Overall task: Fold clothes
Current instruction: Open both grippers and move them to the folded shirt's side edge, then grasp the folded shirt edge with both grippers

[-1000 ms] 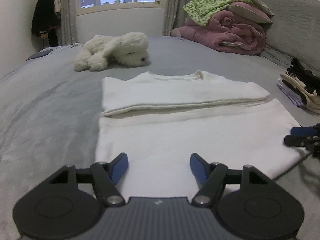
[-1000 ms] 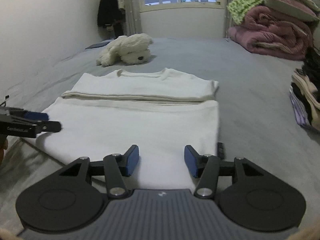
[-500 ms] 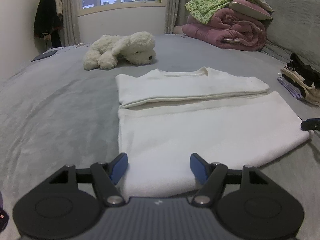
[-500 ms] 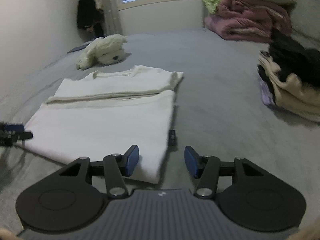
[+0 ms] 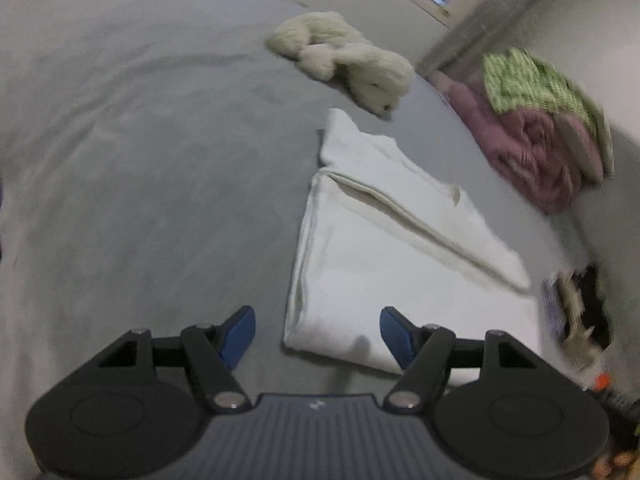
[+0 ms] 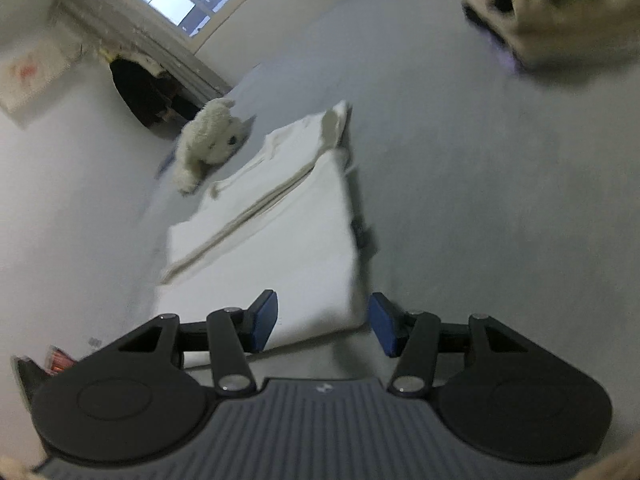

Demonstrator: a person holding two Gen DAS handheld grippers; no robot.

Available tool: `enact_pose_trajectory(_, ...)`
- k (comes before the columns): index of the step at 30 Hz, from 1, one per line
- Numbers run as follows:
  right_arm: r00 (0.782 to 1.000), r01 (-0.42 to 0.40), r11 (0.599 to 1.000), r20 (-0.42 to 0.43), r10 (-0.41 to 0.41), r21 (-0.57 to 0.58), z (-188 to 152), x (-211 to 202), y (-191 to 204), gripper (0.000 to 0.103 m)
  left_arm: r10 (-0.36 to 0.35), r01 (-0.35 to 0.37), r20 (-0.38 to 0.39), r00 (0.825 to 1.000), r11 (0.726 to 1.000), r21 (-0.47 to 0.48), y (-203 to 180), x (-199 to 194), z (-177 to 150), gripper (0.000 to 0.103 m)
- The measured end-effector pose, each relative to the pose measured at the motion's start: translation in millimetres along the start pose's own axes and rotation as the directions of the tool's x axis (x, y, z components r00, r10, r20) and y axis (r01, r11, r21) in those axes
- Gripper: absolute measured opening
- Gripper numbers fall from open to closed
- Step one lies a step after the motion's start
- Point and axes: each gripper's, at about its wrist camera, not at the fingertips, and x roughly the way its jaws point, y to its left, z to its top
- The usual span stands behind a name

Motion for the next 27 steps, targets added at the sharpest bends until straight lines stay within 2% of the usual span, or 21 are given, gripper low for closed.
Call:
enact_pose_trajectory(4,0.998,-0.048,0.990,-0.041,0.054,0.131,-2.7,-2.3,-9.0,0.056,-0.051,0.047,-0.030,0.998,0.991,-0.123,18.0,-6.5,0.8,0.069)
enact_pose_trajectory(8,0.991,-0.093,0.961,-0.069,0.114,0.261,-8.3,-2.8,-16.3,0.056,-0.111,0.097,-0.041,0.993,0.961,-0.258,36.2,-5.3,0.8,0.067)
enact_pose_trajectory(11,0.989,-0.091,0.950,-0.081,0.120,0.299,-13.3,-1.8,-14.5,0.055,-0.135,0.115,-0.041,0.990,0.939,-0.324,42.3,-1.5,-2.2,0.066)
enact_pose_trajectory(14,0.990,-0.081,0.946,-0.084,0.113,0.312,-17.4,-1.0,-11.2,0.055,-0.149,0.127,-0.039,0.988,0.930,-0.344,40.7,3.1,-5.0,0.066)
enact_pose_trajectory(27,0.996,-0.085,0.915,0.026,0.081,0.394,-14.4,6.3,-20.4,0.053,-0.189,0.164,-0.029,0.982,0.911,-0.378,27.2,28.0,-5.2,0.066)
